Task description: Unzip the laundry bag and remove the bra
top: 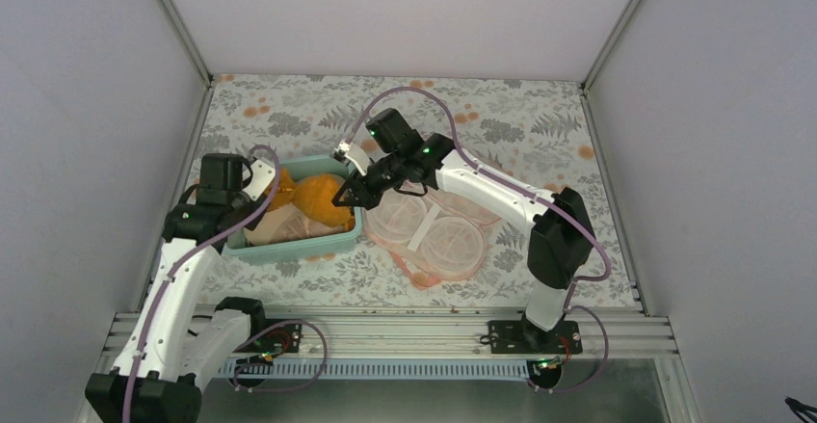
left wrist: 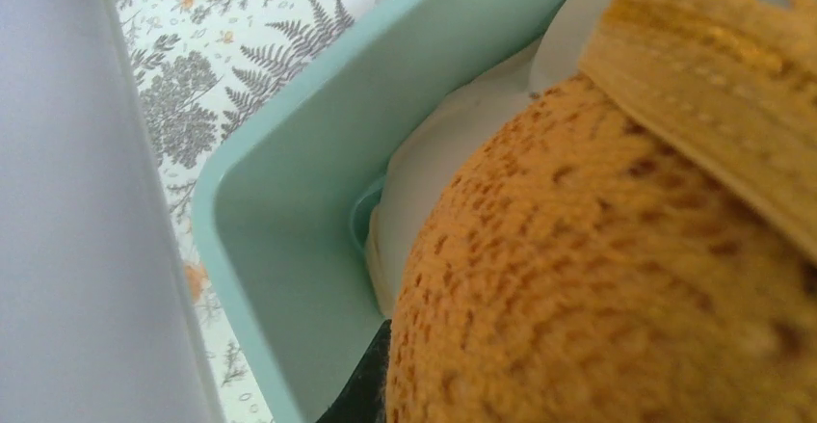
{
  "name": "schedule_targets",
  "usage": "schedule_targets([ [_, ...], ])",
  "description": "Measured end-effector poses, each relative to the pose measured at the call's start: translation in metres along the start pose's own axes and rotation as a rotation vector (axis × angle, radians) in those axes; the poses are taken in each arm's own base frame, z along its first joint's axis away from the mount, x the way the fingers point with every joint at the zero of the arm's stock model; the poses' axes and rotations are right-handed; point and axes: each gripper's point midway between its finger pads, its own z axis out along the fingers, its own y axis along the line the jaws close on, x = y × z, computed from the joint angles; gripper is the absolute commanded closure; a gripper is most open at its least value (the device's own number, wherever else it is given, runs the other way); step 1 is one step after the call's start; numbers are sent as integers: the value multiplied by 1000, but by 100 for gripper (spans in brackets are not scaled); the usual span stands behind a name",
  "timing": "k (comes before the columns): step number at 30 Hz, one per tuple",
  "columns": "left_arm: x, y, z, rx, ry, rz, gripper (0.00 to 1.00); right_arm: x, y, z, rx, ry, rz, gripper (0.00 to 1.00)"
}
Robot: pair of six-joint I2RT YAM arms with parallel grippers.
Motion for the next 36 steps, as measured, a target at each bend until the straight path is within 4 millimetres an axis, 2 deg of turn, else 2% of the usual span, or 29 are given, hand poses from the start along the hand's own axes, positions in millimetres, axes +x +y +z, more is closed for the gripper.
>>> schedule_targets([
  [2,-5,0,-5,31,-7,-30,92,1,-5,0,31,6,-22,96],
  [5,-23,7,-19,50,-49,-67,92,-5,-10,-2,102,7,-84,96],
  [11,-74,26,-48,97,-139,-153,92,-52,-11,-20,271,-63,-281,96],
  [14,-92,31,-61,144,-187,-213,92,-62,-7,-25,287,-78,-350,96],
  [16,-96,32,-67,180,-204,-258,91,-59,-6,-24,282,-67,-372,96],
  [20,-97,32,-72,256,-222,-360,81,-39,-6,-20,257,-26,-386,96],
  [24,-105,15,-78,408,-252,-431,76,-27,-3,-18,243,-1,-391,96],
  [26,-97,2,-69,493,-234,-487,76,-27,0,-19,240,-1,-402,96],
  [29,-56,-29,-35,623,-84,-626,76,-28,5,-21,237,-5,-416,96],
  [32,-21,-62,-11,744,78,-753,67,-30,8,-24,237,-11,-424,96],
  [34,-12,-78,-8,816,128,-811,44,-30,8,-25,239,-10,-423,96],
  [36,-13,-84,-12,860,133,-837,22,-28,7,-25,244,-3,-419,96],
])
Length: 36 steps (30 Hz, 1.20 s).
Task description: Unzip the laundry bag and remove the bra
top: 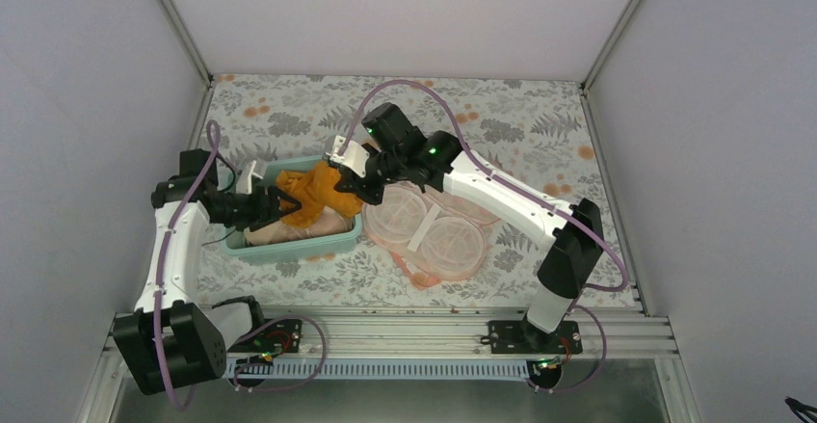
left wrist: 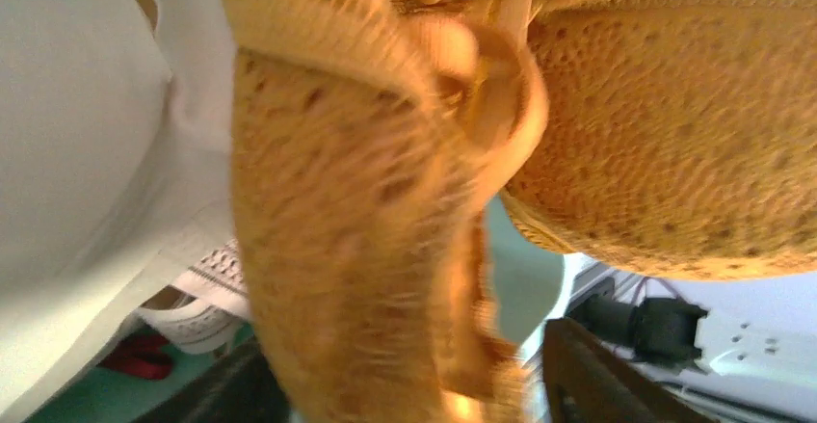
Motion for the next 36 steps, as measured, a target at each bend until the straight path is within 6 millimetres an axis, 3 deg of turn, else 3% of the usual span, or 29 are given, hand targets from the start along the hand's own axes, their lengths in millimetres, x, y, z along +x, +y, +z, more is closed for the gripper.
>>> schedule_targets([
  [3,-8,-7,-5,16,-25,22,1,3,-1,0,9,14,5,96],
  [8,-35,-18,-26,-49,-113,119,0,7,-3,0,18,29,13,96],
  [14,-53,-1,-45,-245,-178,167,0,10,-7,-1,24,37,24,96],
  [18,-75,-22,-67,-265,-255,268,1,13,-12,-1,30,41,32,96],
  [20,-91,-46,-84,-249,-307,405,3,13,-13,-1,31,40,32,96],
  [23,-106,-90,-109,-234,-367,745,5,14,-15,-2,35,41,36,96],
  [25,-97,-111,-118,-248,-358,1054,8,14,-15,-1,34,42,36,96],
  [26,-87,-112,-117,-267,-336,1182,8,14,-15,-1,34,42,36,96],
  [28,-62,-95,-103,-306,-237,1368,5,14,-15,-1,34,42,36,96],
  [29,-42,-71,-89,-339,-123,1467,4,14,-15,-1,34,43,36,96],
  [30,-36,-66,-84,-335,-83,1495,3,15,-15,0,33,43,36,96],
  [33,-10,-19,-56,-325,134,1605,3,15,-16,1,32,44,37,96],
  [36,-1,6,-38,-299,237,1625,13,15,-16,3,30,44,38,96],
])
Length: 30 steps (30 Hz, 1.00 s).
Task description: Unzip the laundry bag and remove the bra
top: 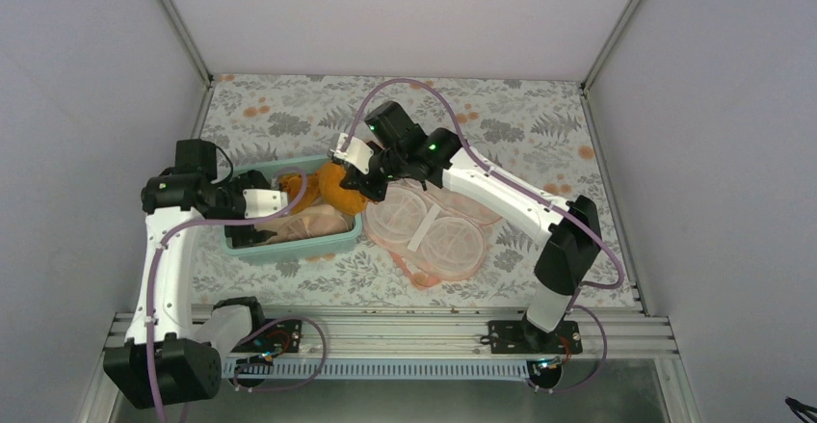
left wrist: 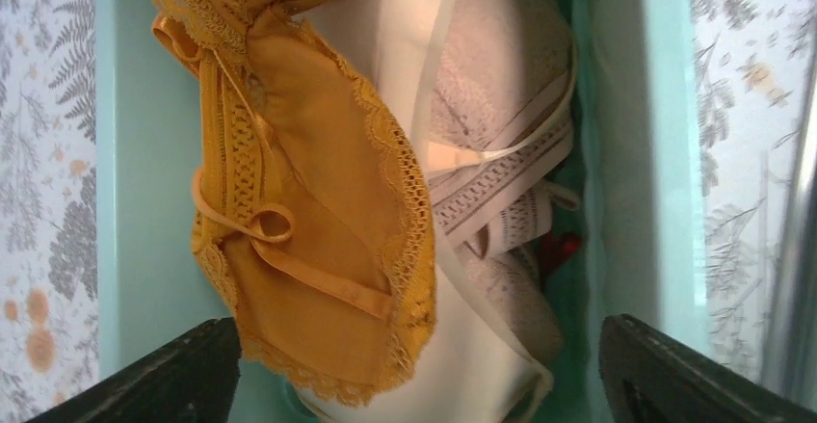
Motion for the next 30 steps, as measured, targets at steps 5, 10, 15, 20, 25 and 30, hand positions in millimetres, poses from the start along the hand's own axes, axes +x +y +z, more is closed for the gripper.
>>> schedule_targets([
  [5,15,10,26,-11,31,22,34,0,0,0,-1,-1,2,96],
  [10,27,12,43,-23,58,39,65,0,0,0,-2,0,2,96],
  [15,23,17,43,-52,39,59,98,0,2,1,-11,-2,-1,96],
  [20,6,19,19,-49,18,52,98,-5,11,-5,-63,-9,-20,96],
  [25,-15,34,-33,-155,41,51,98,-15,34,-14,-187,-50,-83,96],
  [30,1,19,-58,-221,177,25,98,-20,55,-23,-298,-75,-134,96],
])
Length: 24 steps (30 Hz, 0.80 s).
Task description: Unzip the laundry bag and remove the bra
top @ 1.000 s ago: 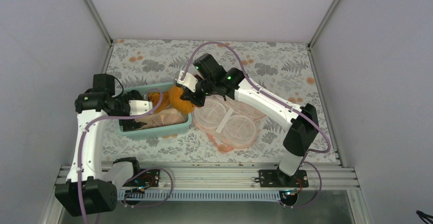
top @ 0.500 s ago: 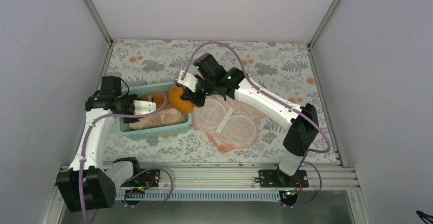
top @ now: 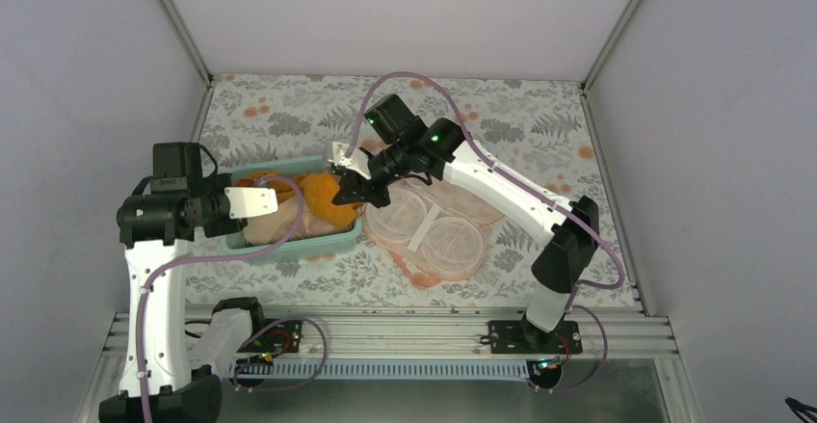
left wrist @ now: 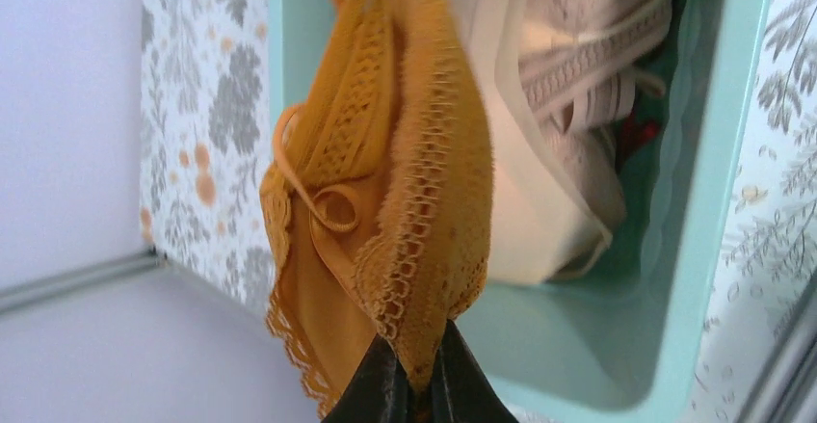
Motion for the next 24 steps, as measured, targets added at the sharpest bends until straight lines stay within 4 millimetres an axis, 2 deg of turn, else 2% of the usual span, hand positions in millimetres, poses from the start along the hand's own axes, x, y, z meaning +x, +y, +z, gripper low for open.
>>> schedule_targets([
  [3,15,-4,-6,-14,92,-14,98,-10,8,4,-63,-18,-36,96],
  [6,24,-6,-11,-32,143,-17,98,-12,13,14,-104,-14,-50,96],
  [10,30,-10,-16,-62,178,-19,98,1,15,32,-166,10,-41,96],
  [13,38,-22,-6,-8,209,-57,98,17,11,48,-206,44,-15,96],
  [18,44,-28,20,121,225,-146,98,39,-14,70,-238,78,51,91],
  [23,46,-31,47,252,211,-283,98,57,-59,67,-163,73,156,82],
  [24,46,-32,53,285,209,-317,98,58,-68,65,-139,68,173,77],
])
